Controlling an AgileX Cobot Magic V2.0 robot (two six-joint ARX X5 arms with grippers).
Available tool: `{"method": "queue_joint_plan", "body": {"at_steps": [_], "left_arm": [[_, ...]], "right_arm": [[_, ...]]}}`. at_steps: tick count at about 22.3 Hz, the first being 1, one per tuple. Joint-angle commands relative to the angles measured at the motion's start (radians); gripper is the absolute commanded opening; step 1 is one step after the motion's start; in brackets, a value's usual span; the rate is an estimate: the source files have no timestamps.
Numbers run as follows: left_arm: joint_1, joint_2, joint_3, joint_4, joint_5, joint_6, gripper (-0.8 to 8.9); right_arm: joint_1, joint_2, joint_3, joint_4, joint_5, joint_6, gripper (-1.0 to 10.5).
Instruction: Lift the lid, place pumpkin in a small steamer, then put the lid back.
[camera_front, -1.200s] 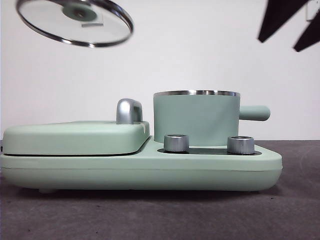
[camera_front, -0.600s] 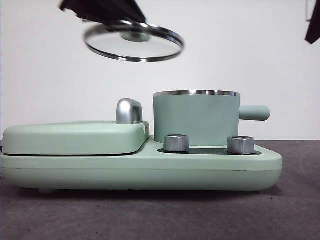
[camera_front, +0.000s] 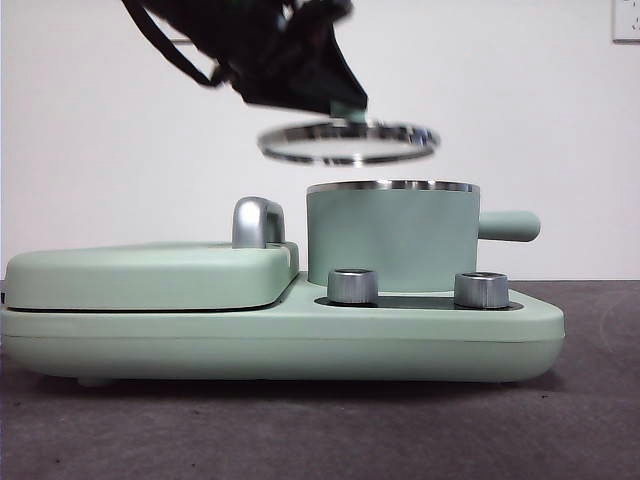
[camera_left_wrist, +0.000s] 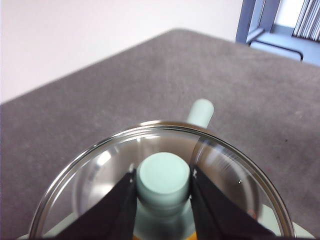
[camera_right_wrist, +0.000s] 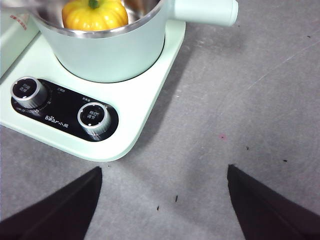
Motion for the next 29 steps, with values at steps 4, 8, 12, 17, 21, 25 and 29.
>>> {"method": "queue_joint_plan", "body": {"at_steps": [4,8,12,17,21,25,29], "left_arm": [[-0.012,0.092,0.109,0.053,0.004,0.010,0.15],[-0.014,0.132,0.110,0.114,0.006,0.000,0.15],[-0.020,0.151,0.110,0.147,0.043,-0.005,0.15],[-0.027,0.185,0.110,0.169,0.045,-0.005,0.15],[-0.028,0.190,0.110,0.169,0.045,-0.005,0.15],[-0.028,0.190,0.110,0.160,0.045,-0.005,0.15],[-0.028,0.195,0.110,0.154,0.045,-0.005,0.15]], "right_arm": [[0.006,0.006,0.005,-0.015,0.017,0.031,3.9],[0.006,0.006,0.005,-0.017,0.024,0.031,3.9],[0.006,0.006,0.005,-0.017,0.027,0.031,3.9],[0.006,0.006,0.005,-0.018,0.031,0.032,3.9],[0.006,0.006,0.005,-0.027,0.031,0.034,3.9],[0.006,0.006,0.005,-0.030,0.031,0.035,3.9],[0.006,0.006,0.005,-0.030,0.031,0.035,3.9]]}}
